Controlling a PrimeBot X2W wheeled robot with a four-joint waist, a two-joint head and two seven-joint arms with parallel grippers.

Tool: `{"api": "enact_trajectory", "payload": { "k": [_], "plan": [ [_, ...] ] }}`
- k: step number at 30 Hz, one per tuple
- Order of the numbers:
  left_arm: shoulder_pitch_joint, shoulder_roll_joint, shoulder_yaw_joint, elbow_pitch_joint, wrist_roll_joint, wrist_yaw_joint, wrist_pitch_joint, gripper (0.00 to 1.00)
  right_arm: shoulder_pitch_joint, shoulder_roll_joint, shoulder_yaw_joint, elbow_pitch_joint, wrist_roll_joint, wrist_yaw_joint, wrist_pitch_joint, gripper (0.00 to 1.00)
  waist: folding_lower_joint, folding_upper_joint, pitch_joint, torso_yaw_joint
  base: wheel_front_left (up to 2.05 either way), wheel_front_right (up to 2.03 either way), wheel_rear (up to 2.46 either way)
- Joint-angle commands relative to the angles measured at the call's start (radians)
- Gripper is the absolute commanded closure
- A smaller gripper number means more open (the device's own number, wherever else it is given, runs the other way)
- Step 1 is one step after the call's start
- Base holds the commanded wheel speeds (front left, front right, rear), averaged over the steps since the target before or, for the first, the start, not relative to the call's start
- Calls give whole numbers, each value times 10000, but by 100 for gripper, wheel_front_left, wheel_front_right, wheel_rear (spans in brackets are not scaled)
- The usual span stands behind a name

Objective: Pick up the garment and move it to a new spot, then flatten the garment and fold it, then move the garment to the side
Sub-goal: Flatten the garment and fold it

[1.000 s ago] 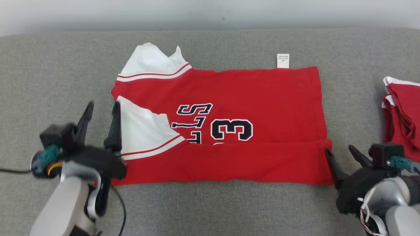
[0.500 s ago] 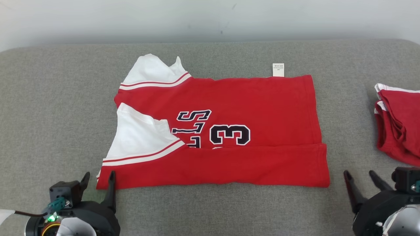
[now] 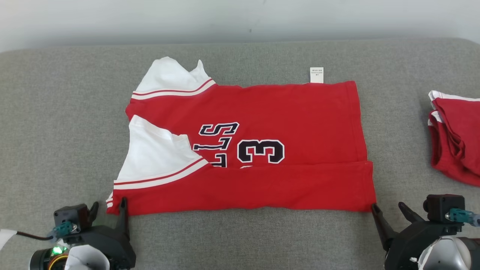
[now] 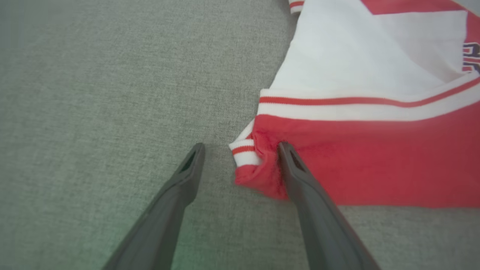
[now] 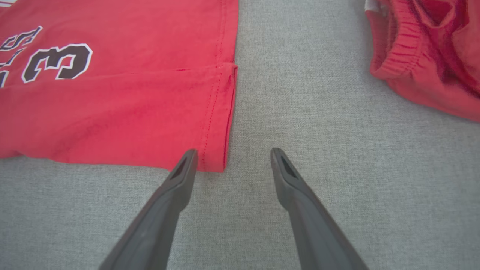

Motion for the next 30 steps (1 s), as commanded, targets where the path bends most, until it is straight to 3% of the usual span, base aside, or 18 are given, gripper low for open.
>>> {"api": "enact_trajectory", "payload": {
  "k": [1, 2, 3, 4, 5, 15, 25, 27, 30],
  "plan": [
    [-88, -104, -79, 171, -46, -51, 101, 0, -161, 51, 30, 34, -66, -20, -43, 0, 1, 1, 98, -18, 0, 0, 0],
    [-128, -168, -94, 258, -104, -85, 161, 0, -183, 79, 41, 62, -84, -20, -56, 0, 1, 1, 143, -25, 0, 0, 0],
    [-158, -235, -159, 387, -141, -120, 274, 54, -177, 103, 62, 84, -117, -20, -67, 0, 1, 1, 184, -34, 0, 0, 0],
    [-185, -291, -190, 495, -183, -138, 353, 84, -192, 137, 80, 105, -143, -20, -88, 0, 1, 1, 233, -46, 0, 0, 0],
    [-194, -351, -230, 579, -217, -193, 409, 100, -249, 178, 58, 135, -157, -20, -122, 0, 1, 1, 266, -51, 0, 0, 0],
    [-321, -578, -436, 1118, -318, -464, 259, 100, -605, 490, 36, 545, -500, -20, -307, 0, 1, 1, 476, -6, 0, 0, 0],
    [-601, -584, -576, 1296, -169, -603, -44, 100, -1129, 678, -136, 1767, -806, -20, 171, 0, 1, 1, 467, 137, 0, 0, 0],
    [-586, -559, -596, 1331, -177, -588, -53, 100, -1168, 709, -25, 1973, -663, -20, 453, 40, 1, 1, 446, 163, 0, 0, 0],
    [-522, -529, -609, 1359, -201, -599, -73, 100, -1178, 733, 62, 2123, -569, -20, 650, 73, 1, 1, 429, 189, 0, 0, 0]
  ]
}}
